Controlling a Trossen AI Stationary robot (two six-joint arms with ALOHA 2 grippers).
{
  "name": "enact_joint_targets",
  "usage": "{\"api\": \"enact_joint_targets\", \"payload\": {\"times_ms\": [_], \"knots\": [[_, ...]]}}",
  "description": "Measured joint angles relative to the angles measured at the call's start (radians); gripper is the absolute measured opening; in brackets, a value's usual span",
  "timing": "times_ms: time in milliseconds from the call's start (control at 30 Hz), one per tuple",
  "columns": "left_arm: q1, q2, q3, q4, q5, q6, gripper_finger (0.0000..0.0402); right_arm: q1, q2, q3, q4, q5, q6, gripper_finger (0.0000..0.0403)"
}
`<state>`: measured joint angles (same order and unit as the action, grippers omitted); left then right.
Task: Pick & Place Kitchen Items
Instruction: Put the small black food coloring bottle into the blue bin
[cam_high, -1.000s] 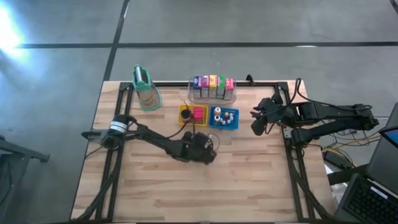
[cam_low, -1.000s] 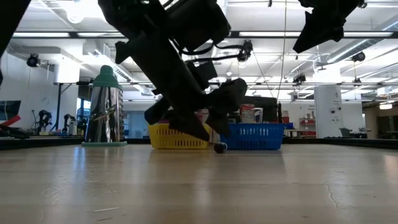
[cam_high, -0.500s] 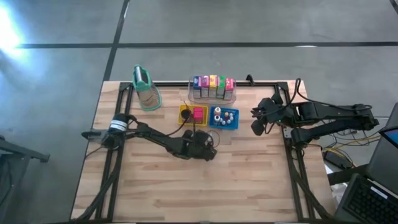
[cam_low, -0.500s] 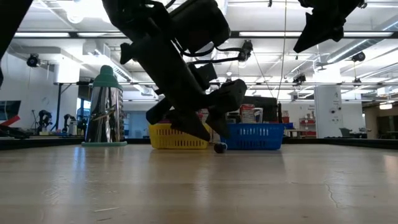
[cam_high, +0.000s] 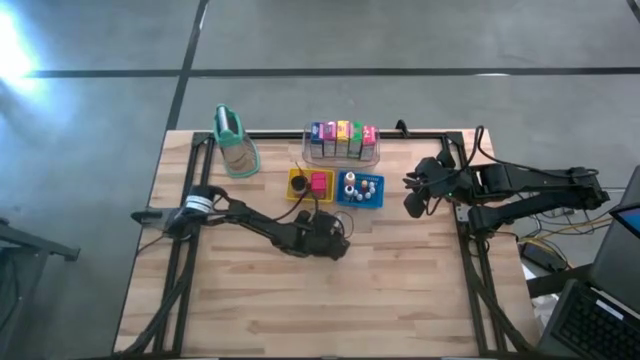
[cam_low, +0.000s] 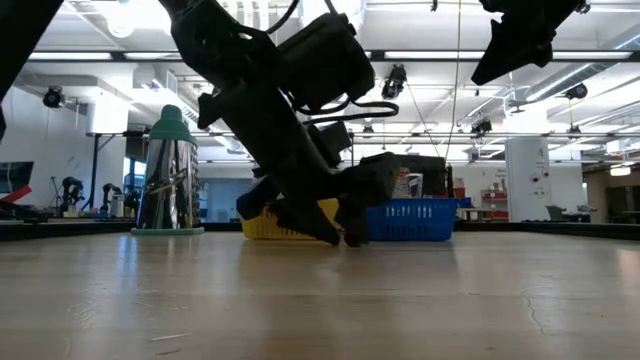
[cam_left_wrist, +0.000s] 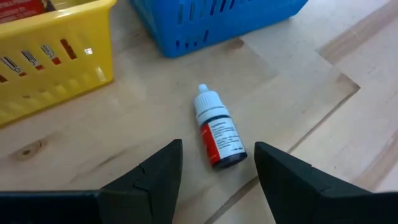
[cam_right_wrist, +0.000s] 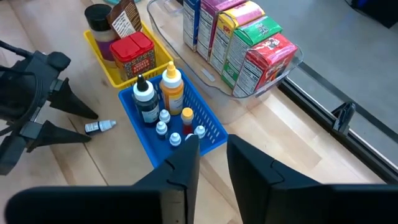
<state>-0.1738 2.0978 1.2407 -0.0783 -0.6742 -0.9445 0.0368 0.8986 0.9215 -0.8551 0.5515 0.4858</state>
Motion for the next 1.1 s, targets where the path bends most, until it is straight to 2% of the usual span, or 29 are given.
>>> {"api": "enact_joint_targets", "payload": {"times_ms": [333, 500, 800, 1100], "knots": [[0.002, -0.002, 0.000, -0.003, 0.003, 0.005, 0.0204, 0.000, 0.000, 0.000, 0.000, 0.000, 0.000, 0.0098], [0.002, -0.002, 0.000, -0.010, 0.002, 0.011, 0.0179, 0.000, 0.000, 0.000, 0.000, 0.000, 0.000, 0.0100], [0.003, -0.002, -0.002, -0.013, 0.002, 0.057, 0.0116, 0.000, 0.000, 0.000, 0.000, 0.000, 0.000, 0.0067], [0.001, -0.003, -0.002, -0.011, 0.011, 0.161, 0.0099, 0.000, 0.002, 0.000, 0.000, -0.006, 0.001, 0.0042]]}}
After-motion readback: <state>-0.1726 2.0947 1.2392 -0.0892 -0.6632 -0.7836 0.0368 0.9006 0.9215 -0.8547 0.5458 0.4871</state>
